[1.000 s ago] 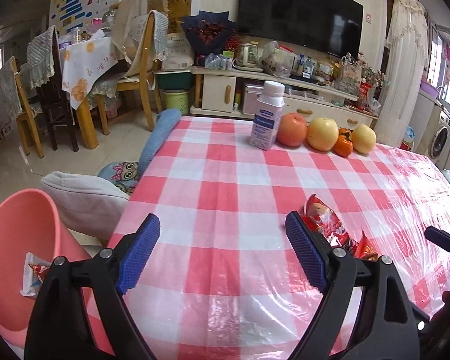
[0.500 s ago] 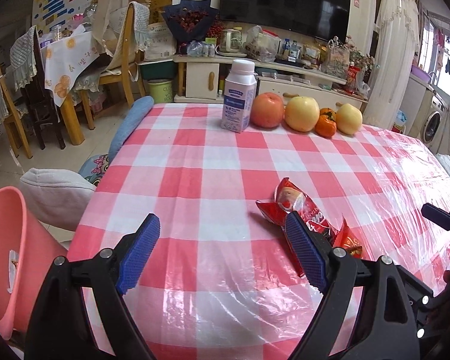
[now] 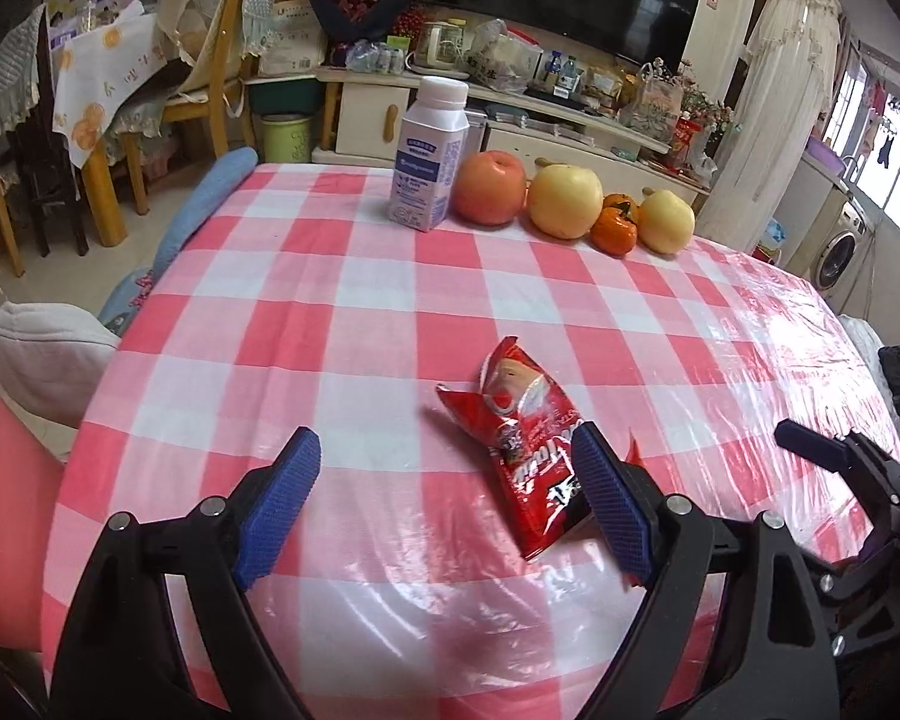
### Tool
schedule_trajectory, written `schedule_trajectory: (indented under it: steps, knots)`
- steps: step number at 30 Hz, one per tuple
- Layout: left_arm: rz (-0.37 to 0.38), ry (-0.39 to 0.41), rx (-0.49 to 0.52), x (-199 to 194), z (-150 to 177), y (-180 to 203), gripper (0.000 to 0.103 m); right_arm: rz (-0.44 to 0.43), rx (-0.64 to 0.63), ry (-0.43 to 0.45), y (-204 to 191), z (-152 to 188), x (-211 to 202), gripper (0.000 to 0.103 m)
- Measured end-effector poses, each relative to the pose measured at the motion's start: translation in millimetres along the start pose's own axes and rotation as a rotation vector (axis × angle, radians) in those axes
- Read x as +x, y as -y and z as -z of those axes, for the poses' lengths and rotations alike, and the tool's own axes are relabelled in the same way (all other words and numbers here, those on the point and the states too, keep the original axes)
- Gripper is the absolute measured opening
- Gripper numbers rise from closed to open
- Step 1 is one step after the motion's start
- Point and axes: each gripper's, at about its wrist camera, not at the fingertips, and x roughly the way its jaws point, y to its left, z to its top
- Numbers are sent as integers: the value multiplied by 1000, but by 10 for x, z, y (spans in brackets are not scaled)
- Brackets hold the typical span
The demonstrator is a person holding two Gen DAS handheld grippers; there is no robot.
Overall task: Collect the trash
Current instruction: 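Grasp the red milk tea packet with left tool while right tool grasps the small red packet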
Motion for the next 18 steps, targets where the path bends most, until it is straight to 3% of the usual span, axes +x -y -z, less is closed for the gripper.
schedule_trajectory:
  steps: [4, 12, 14, 16, 18]
  knots:
    - [49, -38, -33, 146, -31, 56, 86, -58, -10, -35, -64, 15, 118, 98]
    - [48, -90, -25, 445, -143, 261, 85, -109, -40, -76, -169, 55, 261, 96]
    - [39, -105, -25, 520, -163, 306, 85, -118, -36, -87, -164, 62, 296, 94]
    - [31, -116, -26, 594, -177, 338, 85, -137, -31, -100, -156, 72, 329, 85]
    - [20, -124, -27, 648, -190, 354, 84, -138, -29, -109, -147, 78, 356, 85]
